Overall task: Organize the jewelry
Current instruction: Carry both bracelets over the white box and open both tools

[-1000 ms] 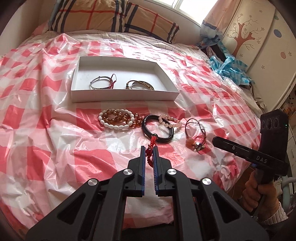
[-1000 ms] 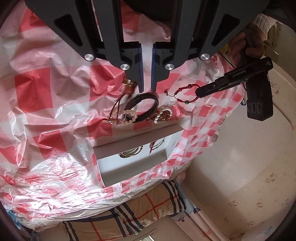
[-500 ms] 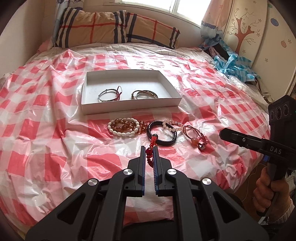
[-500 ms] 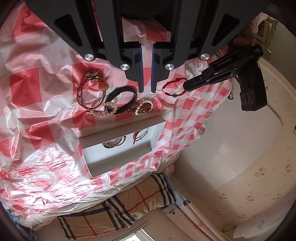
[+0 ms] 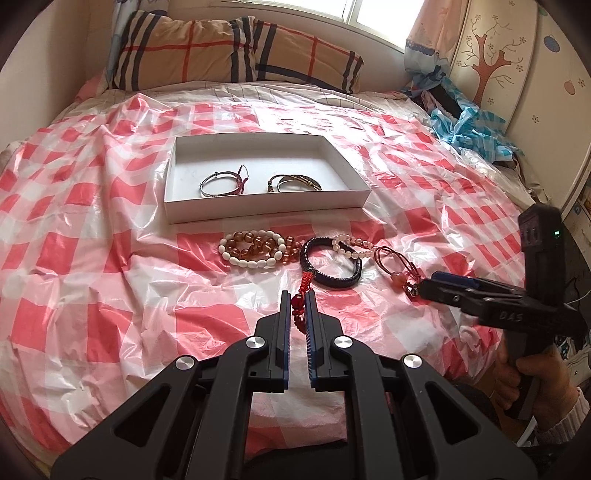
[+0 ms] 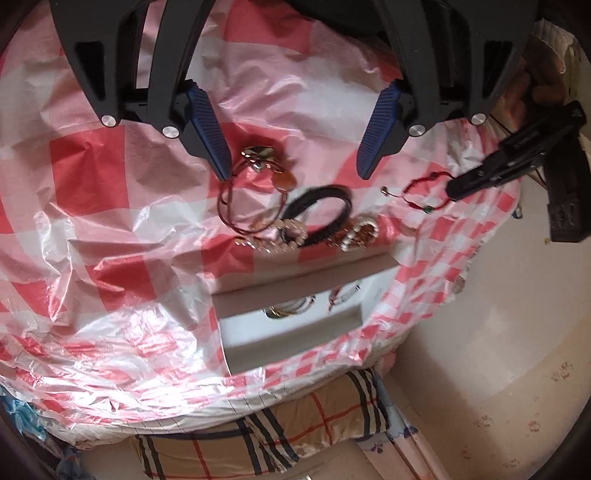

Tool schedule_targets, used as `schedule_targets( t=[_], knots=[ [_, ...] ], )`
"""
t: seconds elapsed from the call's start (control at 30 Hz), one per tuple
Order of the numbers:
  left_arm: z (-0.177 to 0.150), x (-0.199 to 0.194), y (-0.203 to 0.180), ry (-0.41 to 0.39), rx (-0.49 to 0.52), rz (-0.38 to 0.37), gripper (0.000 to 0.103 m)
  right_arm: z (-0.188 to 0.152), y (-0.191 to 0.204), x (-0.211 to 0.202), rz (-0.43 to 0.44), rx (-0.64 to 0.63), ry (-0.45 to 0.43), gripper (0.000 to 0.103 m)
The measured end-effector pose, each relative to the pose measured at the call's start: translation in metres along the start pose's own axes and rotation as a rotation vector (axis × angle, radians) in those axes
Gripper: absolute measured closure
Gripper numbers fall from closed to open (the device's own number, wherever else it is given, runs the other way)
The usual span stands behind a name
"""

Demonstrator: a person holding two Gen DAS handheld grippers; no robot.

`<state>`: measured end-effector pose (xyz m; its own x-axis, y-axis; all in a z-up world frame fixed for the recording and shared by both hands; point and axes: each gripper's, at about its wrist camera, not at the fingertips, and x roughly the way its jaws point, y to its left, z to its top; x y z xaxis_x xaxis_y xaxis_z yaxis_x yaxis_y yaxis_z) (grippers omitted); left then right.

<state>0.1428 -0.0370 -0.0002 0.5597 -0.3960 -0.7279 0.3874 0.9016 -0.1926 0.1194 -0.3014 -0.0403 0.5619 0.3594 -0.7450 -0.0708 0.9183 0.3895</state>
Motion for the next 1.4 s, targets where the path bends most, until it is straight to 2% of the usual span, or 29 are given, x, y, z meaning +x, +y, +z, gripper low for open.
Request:
schedule_targets(
  t=[0.07,0.17,0.23,0.27,0.3,0.4,0.6,0.9,1.17,1.4],
  knots=[
    [-0.001,0.002,0.000,0.003,-0.002,-0.002,0.096,-0.002,-0.001,0.016,-0.048,-0.027,0.034,0.035],
    [-0.001,0.003,0.000,0.002,-0.002,0.000,0.096,-0.002,0.001,0.020,-0.078,-0.059,0.020,0.038],
    [0.000,0.003,0.000,0.000,-0.007,0.000,0.096,-0.001,-0.001,0.016,-0.060,-0.043,0.008,0.068],
    [0.000,0.003,0.001,-0.001,-0.009,-0.001,0.096,0.001,-0.003,0.013,-0.044,-0.028,0.002,0.072],
    [0.000,0.003,0.000,-0.002,-0.010,-0.001,0.096,0.001,-0.005,0.011,-0.041,-0.022,-0.006,0.081],
    [0.001,0.002,0.000,-0.003,-0.008,-0.002,0.096,0.004,-0.004,0.002,-0.042,-0.021,-0.033,0.093],
    [0.002,-0.002,0.000,-0.011,-0.009,-0.005,0.096,0.011,0.002,-0.022,0.001,-0.008,-0.097,0.094],
    [0.013,-0.007,0.005,-0.041,-0.021,-0.003,0.096,0.031,0.013,-0.046,0.125,0.018,-0.168,0.094],
    [0.035,0.000,0.009,-0.083,-0.035,-0.004,0.096,0.062,0.033,-0.040,0.182,-0.016,-0.204,0.094],
    [0.060,0.020,0.018,-0.108,-0.052,-0.004,0.096,0.095,0.046,-0.020,0.197,-0.053,-0.232,0.094]
  ],
)
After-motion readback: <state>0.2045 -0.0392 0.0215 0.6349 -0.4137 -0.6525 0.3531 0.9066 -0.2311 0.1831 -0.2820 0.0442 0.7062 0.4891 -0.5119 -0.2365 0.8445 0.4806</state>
